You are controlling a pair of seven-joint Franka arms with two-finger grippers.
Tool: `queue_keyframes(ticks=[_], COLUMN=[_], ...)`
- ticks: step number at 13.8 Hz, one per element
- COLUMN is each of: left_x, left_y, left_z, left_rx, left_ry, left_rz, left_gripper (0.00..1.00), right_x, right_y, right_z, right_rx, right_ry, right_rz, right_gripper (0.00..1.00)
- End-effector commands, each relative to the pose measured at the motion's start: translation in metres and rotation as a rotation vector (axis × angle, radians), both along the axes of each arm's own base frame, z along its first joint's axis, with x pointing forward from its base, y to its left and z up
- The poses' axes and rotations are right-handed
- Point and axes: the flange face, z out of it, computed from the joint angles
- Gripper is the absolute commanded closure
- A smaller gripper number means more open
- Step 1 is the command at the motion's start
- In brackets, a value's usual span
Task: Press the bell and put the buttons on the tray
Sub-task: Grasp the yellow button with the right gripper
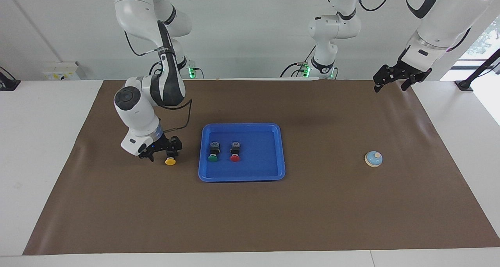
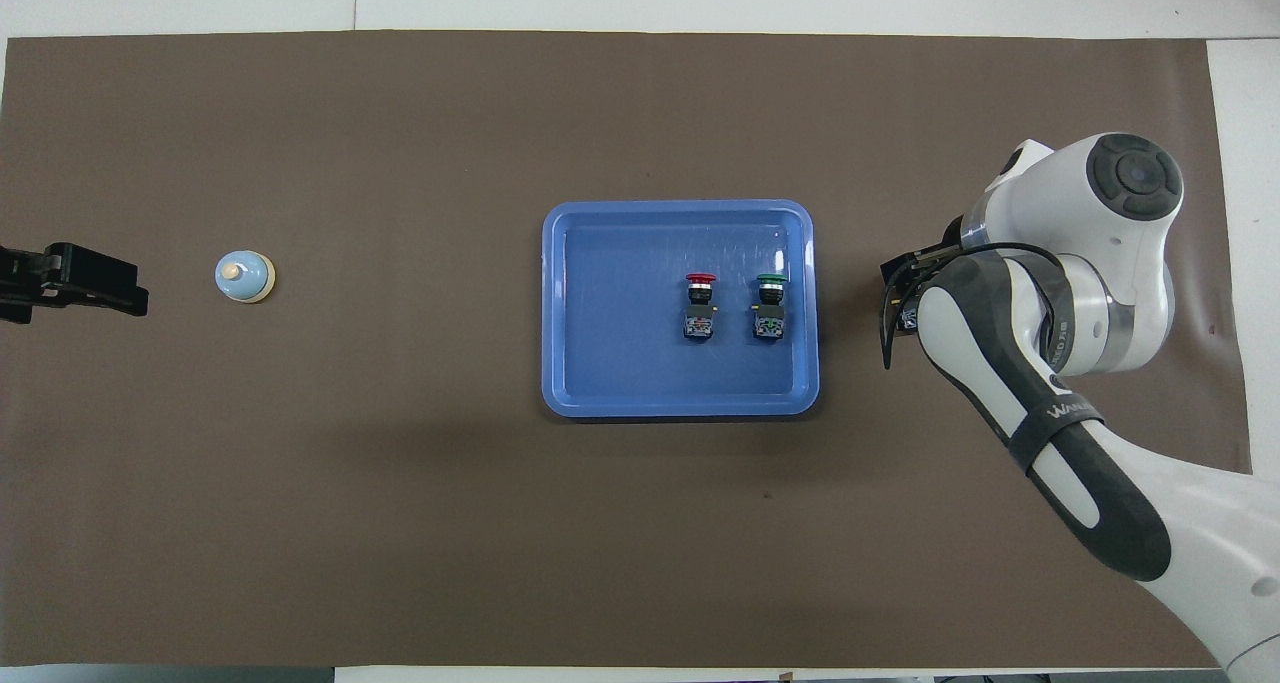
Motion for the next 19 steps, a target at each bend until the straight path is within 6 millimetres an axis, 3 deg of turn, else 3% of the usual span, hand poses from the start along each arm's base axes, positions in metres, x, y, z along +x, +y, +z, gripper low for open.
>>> queue_keyframes(ticks=[1, 19], left_x=[-0.005, -0.005], left_y=[0.002, 0.002], left_z=[0.001, 0.001], left_rx=[0.002, 0.002], left_ry=[0.009, 0.009], left_rz=[0.010, 0.010], left_gripper=[0.00, 0.00], right_x=[-0.018, -0.028], right_y=[0.010, 0.011], right_z=[0.003, -0.017], right_rx=[-0.002, -0.004], right_ry=[-0.009, 0.028], right_rz=[0.024, 0.003], right_gripper=[0.00, 0.02])
